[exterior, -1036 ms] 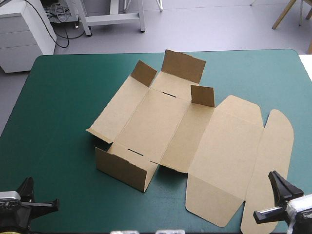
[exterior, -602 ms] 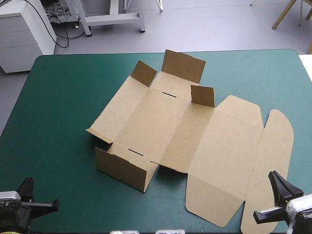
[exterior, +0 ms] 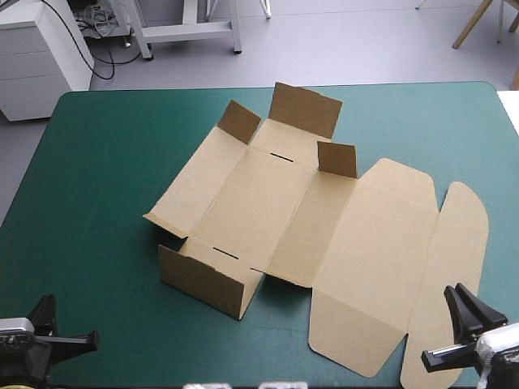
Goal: Fold the box
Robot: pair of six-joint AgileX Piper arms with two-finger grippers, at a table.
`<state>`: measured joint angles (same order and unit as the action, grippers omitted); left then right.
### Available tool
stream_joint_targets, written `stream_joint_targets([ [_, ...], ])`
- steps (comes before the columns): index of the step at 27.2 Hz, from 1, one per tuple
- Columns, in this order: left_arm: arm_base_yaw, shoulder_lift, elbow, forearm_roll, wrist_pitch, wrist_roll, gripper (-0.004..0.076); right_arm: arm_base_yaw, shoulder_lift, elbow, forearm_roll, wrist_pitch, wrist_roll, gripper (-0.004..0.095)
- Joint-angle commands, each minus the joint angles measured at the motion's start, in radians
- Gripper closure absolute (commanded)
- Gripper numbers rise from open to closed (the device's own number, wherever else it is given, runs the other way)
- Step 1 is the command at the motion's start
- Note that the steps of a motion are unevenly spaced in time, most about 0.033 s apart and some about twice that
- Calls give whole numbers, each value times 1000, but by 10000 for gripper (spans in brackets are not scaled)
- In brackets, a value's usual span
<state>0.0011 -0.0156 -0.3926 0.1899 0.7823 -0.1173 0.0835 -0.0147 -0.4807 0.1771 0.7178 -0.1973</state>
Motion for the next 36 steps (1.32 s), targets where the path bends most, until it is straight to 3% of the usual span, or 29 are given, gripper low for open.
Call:
stream_joint_targets([
  [1,-9,-15,-22,2,-78,-5,734,-6,-19,-28,9,-73,-5,509],
  [3,-9,-15,-22,2,-78,-5,734,-6,-19,-28,9,-73,-5,305],
  [4,-9,-15,-22,2,-78,-5,734,-6,-19,-28,9,-73,-5,140],
  [6,-9,-15,-22,2,-78,-5,734,-6,-19,-28,9,-73,-5,-12],
  [12,-9,-15,-22,2,-78,-5,734,-6,5,-31,14,-63,-10,-19],
  [16,-9,-15,-22,2,-78,-5,734,-6,119,-63,36,-53,-66,-19],
  [22,-9,-15,-22,2,-78,-5,734,-6,457,-251,48,-25,-192,-17],
  [31,-9,-15,-22,2,-78,-5,734,14,937,-555,50,-16,-253,50],
  [36,-9,-15,-22,2,-78,-5,734,76,1175,-731,37,52,-291,52],
])
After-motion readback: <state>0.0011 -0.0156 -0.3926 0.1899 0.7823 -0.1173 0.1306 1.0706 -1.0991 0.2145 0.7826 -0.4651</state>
